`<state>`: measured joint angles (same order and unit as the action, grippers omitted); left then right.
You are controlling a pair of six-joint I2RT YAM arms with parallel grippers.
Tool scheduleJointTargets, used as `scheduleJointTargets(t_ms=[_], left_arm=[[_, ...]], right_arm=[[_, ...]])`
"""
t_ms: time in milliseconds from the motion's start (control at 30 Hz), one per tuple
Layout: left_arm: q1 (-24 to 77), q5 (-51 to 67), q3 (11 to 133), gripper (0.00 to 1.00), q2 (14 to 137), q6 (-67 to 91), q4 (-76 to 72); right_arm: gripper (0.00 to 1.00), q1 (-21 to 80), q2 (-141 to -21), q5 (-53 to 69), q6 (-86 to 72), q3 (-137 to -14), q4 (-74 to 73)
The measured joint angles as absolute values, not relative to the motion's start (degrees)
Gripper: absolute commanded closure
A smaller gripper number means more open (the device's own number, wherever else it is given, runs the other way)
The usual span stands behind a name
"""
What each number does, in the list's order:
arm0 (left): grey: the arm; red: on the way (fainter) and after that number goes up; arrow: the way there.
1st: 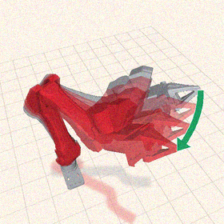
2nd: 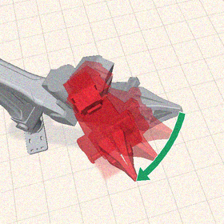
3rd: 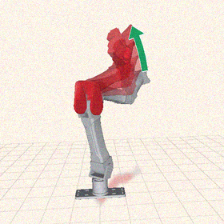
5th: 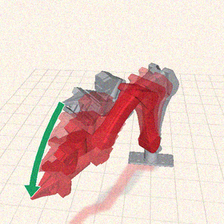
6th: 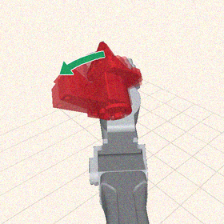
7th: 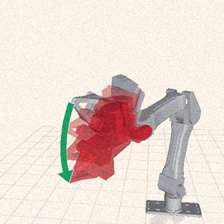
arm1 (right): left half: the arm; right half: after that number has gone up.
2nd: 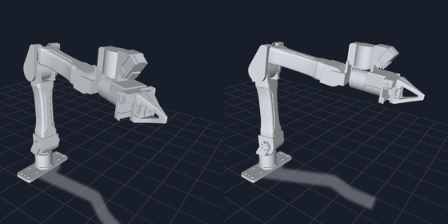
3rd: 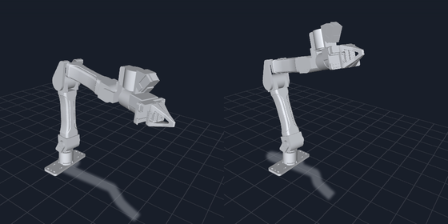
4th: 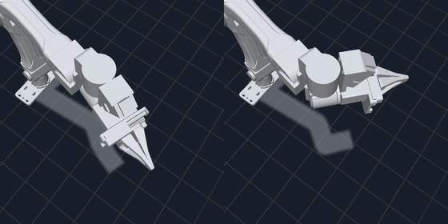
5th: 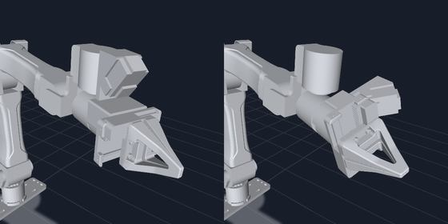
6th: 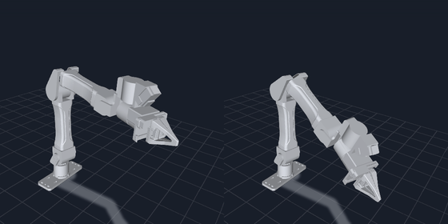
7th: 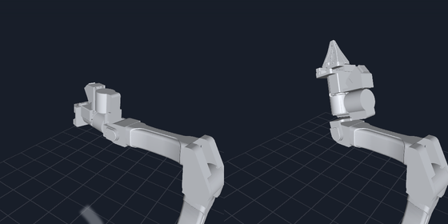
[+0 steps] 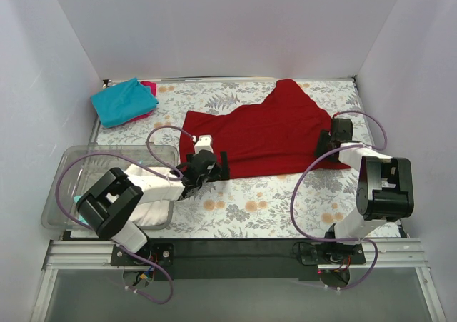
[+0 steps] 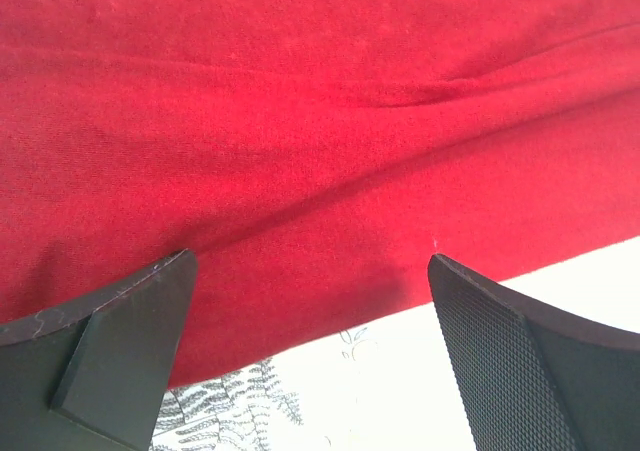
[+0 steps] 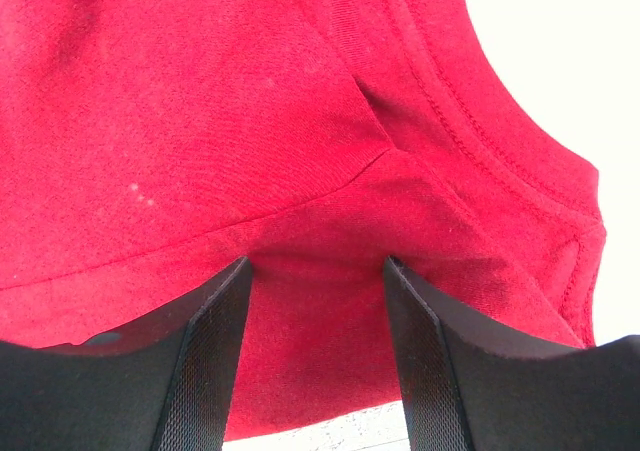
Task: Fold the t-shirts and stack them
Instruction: Fold the tshirt
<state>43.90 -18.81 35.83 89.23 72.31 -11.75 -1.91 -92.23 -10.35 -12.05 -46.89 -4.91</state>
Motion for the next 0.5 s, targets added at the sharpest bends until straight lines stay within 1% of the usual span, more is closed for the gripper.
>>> scheduleJointTargets(t_ms=[133,333,500], left_arm=[[45.47,-18.61,34.57,0.05,88.60,72.40,-12.99],[48.14,-18.85,33.54,0.05,87.68,74.19,-13.32],[49.52,-19.05,32.80,0.05,86.19,75.72,-12.27]], right_arm=[[0.49,-1.93,-90.76,-12.03,-12.43,-44.99,-4.12],[0.48,-2.42,-85.17,-15.62,-14.57,-39.51,-4.12],[0.48,-2.61,-79.53,-16.80,-15.00,-36.58,-7.77]])
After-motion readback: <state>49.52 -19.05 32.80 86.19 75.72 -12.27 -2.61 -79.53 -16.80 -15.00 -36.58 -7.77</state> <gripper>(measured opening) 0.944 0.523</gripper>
